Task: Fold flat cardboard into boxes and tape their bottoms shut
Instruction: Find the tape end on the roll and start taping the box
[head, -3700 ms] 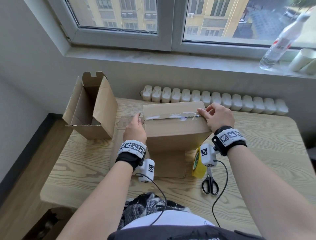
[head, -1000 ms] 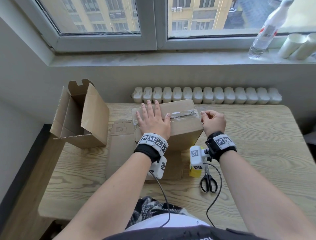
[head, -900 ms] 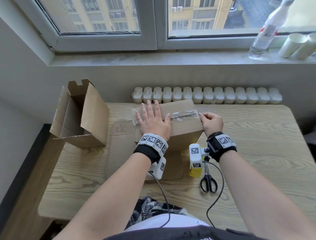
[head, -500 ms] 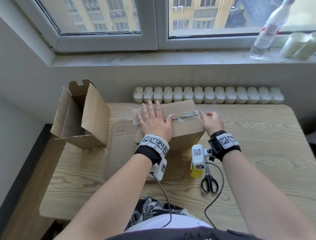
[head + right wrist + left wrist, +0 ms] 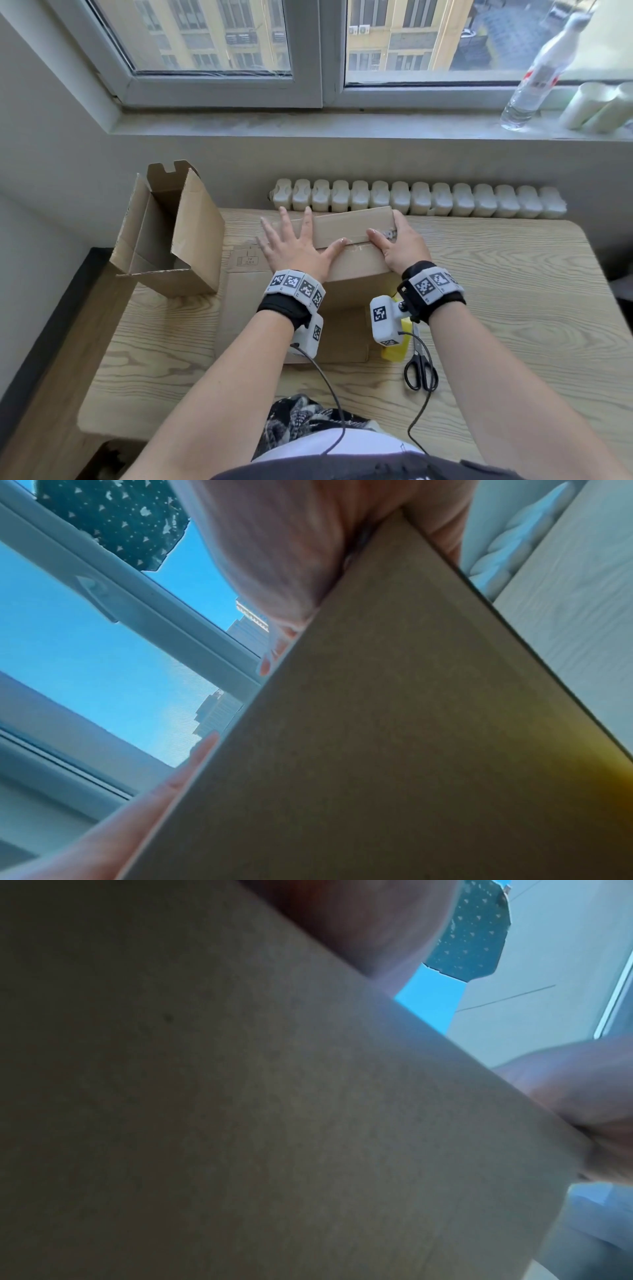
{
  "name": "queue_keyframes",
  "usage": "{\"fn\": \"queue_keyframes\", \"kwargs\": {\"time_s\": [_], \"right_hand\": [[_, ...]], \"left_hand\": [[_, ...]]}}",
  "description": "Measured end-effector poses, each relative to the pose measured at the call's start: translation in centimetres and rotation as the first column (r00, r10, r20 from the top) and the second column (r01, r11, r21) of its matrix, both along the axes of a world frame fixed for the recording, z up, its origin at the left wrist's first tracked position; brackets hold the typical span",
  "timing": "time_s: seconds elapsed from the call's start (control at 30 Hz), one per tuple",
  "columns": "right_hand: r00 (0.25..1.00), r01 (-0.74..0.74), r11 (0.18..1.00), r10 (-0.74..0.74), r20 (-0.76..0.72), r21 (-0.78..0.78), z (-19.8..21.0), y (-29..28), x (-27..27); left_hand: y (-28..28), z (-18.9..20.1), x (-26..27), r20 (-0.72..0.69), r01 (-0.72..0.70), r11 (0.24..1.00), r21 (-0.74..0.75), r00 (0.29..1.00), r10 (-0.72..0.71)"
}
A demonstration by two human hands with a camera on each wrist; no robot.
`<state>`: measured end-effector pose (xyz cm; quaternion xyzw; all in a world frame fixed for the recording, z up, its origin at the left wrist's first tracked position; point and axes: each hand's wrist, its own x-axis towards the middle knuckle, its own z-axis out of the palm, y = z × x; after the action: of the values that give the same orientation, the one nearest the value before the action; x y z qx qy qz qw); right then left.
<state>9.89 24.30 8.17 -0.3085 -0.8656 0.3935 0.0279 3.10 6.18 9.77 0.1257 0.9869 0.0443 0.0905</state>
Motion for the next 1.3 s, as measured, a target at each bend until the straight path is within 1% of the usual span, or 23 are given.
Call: {"fn": "queue_keyframes", "kwargs": {"time_s": [0.17, 0.23, 0.33, 0.37, 0.4, 0.47, 0.53, 0.6, 0.67, 0.73, 0.8, 0.87, 0.97, 1.07, 1.13, 1.2, 1.23, 1.3], "right_hand": [[0.997, 0.015, 0.998, -0.020, -0.078, -0.069, -0.2, -0.2, 0.9], [0.999, 0.031, 0.999, -0.032, -0.020, -0.025, 0.0, -0.8, 1.1], [0.985, 0.033, 0.988, -0.058, 0.160, 0.154, 0.7, -1.8, 1.2], [0.980, 0.043, 0.984, -0.075, 0.184, 0.171, 0.9, -2.0, 1.3], [0.980, 0.063, 0.987, -0.089, 0.178, 0.146, 0.9, -2.1, 1.4], [0.987, 0.099, 0.994, -0.104, 0.122, 0.045, 0.6, -1.8, 1.6], [0.989, 0.103, 0.995, -0.100, 0.105, -0.016, 0.4, -1.3, 1.7], [0.988, 0.103, 0.993, -0.096, 0.124, -0.055, 0.4, -0.8, 1.6], [0.987, 0.096, 0.992, -0.084, 0.134, -0.081, 0.2, -0.5, 1.5], [0.989, 0.079, 0.993, -0.067, 0.129, -0.092, -0.1, -0.1, 1.5], [0.992, 0.074, 0.991, -0.062, 0.112, -0.115, -0.2, 0.0, 1.8], [0.993, 0.080, 0.991, -0.070, 0.095, -0.105, 0.0, -0.4, 2.2], [0.992, 0.096, 0.993, -0.090, 0.083, -0.065, 0.1, -1.0, 2.7], [0.991, 0.094, 0.992, -0.086, 0.107, -0.079, 0.5, -0.8, 3.1], [0.990, 0.103, 0.992, -0.096, 0.101, -0.066, 1.5, -0.8, 3.1], [0.992, 0.117, 0.992, -0.116, 0.042, -0.046, 2.8, -0.5, 2.9], [0.992, 0.128, 0.991, -0.128, -0.008, -0.041, 3.4, -0.2, 2.7], [0.978, 0.140, 0.987, -0.149, -0.143, -0.074, 4.9, 0.1, 2.4]], "left_hand": [[-1.0, 1.4, 0.4, 0.098, -0.157, 0.979, 0.129, 0.985, 0.145], [-1.2, 1.9, 0.4, 0.114, -0.186, 0.975, 0.119, 0.978, 0.173], [-1.4, 2.0, 0.5, 0.129, -0.177, 0.976, 0.128, 0.979, 0.160], [-1.5, 2.0, 0.5, 0.130, -0.170, 0.976, 0.138, 0.980, 0.152], [-1.6, 1.9, 0.6, 0.132, -0.167, 0.974, 0.152, 0.980, 0.147], [-1.8, 2.0, 0.7, 0.149, -0.176, 0.964, 0.199, 0.978, 0.148], [-2.0, 1.9, 0.7, 0.169, -0.196, 0.944, 0.266, 0.973, 0.155], [-2.3, 1.9, 0.5, 0.217, -0.258, 0.893, 0.369, 0.958, 0.187], [-2.8, 1.8, 0.2, 0.327, -0.369, 0.802, 0.470, 0.917, 0.230], [-3.4, 1.3, -0.2, 0.442, -0.453, 0.707, 0.543, 0.870, 0.219], [-3.9, 0.7, -0.6, 0.489, -0.478, 0.638, 0.603, 0.854, 0.178], [-4.2, 0.4, -0.7, 0.500, -0.478, 0.604, 0.638, 0.853, 0.146], [-4.3, 0.4, -0.5, 0.484, -0.450, 0.589, 0.671, 0.868, 0.112], [-4.5, 0.5, -0.4, 0.482, -0.431, 0.584, 0.687, 0.873, 0.078], [-4.6, 0.8, -0.5, 0.466, -0.412, 0.557, 0.720, 0.883, 0.050], [-4.7, 1.5, -0.8, 0.418, -0.380, 0.497, 0.780, 0.908, 0.037], [-4.6, 2.1, -1.1, 0.401, -0.377, 0.453, 0.808, 0.915, 0.047], [-4.3, 3.5, -1.4, 0.391, -0.392, 0.335, 0.857, 0.917, 0.074]]}}
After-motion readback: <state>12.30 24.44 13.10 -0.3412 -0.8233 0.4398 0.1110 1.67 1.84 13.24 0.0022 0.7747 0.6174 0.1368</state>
